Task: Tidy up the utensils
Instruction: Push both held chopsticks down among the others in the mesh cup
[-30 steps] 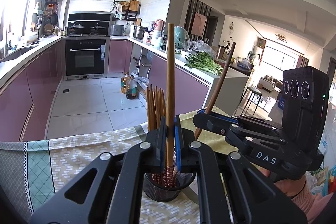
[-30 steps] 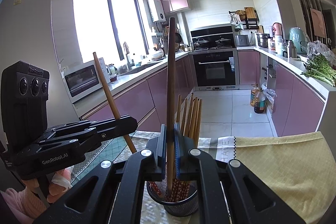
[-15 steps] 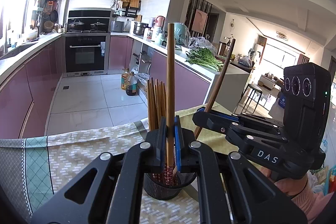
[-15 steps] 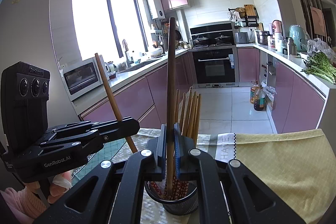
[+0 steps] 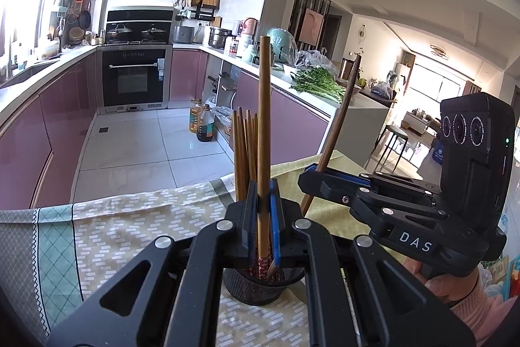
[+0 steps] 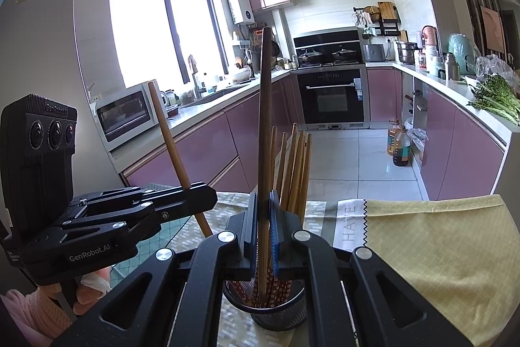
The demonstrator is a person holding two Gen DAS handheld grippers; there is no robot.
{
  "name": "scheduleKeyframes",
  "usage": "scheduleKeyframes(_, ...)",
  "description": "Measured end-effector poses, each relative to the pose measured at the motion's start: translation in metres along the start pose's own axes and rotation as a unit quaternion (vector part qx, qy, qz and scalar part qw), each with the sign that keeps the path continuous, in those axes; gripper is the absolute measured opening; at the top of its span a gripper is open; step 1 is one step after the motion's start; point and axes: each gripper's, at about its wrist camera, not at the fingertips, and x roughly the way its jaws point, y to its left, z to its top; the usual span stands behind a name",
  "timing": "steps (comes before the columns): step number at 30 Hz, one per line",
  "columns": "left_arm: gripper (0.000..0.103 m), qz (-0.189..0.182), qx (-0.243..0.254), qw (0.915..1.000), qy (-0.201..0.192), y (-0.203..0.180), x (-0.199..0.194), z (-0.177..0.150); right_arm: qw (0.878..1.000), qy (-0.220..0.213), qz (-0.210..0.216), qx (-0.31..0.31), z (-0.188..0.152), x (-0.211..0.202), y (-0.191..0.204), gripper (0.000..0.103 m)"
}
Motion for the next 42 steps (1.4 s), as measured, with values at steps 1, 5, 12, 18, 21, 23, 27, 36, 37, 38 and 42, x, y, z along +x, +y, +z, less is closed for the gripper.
scheduleKeyframes(1,0.008,0.001,0.000,1.0000,0.001,0.001,0.001,-0.001,1.000,0.001,0.000,0.000,0.000,0.001,0.000,0.006)
scheduleKeyframes(5,0.008,0.001,-0.001,1.0000,0.008,0.003,0.005,-0.003,1.000,0.005,0.000,0.000,-0.003,0.004,0.000,0.006)
scheduleKeyframes(12,0.008,0.001,-0.001,0.9999,0.016,0.005,0.009,-0.008,1.000,0.016,0.000,0.000,-0.008,0.011,0.000,0.006)
scheduleKeyframes(18,0.008,0.002,0.002,0.9997,0.024,0.003,0.014,-0.012,1.000,0.020,-0.001,0.002,-0.009,0.014,-0.001,0.006)
scheduleKeyframes(21,0.008,0.003,0.004,0.9995,0.030,0.003,0.019,-0.013,1.000,0.022,-0.001,0.002,-0.010,0.015,-0.002,0.006)
scheduleKeyframes(23,0.008,0.004,0.005,0.9994,0.033,0.003,0.022,-0.012,1.000,0.025,-0.002,0.003,-0.011,0.016,-0.002,0.006)
scheduleKeyframes(27,0.008,0.006,0.007,0.9992,0.039,0.002,0.027,-0.011,1.000,0.028,-0.002,0.006,-0.013,0.020,-0.004,0.006)
scheduleKeyframes(36,0.008,0.010,0.007,0.9989,0.046,0.002,0.033,-0.016,0.999,0.031,-0.002,0.010,-0.015,0.024,-0.006,0.006)
scheduleKeyframes(37,0.008,0.010,0.006,0.9989,0.046,0.003,0.033,-0.016,0.999,0.032,-0.002,0.010,-0.015,0.024,-0.007,0.006)
scheduleKeyframes(38,0.008,0.010,0.006,0.9989,0.046,0.003,0.034,-0.016,0.999,0.031,-0.002,0.010,-0.015,0.024,-0.007,0.006)
scheduleKeyframes(42,0.008,0.010,0.002,0.9987,0.049,0.006,0.038,-0.015,0.999,0.033,-0.001,0.011,-0.014,0.026,-0.007,0.006)
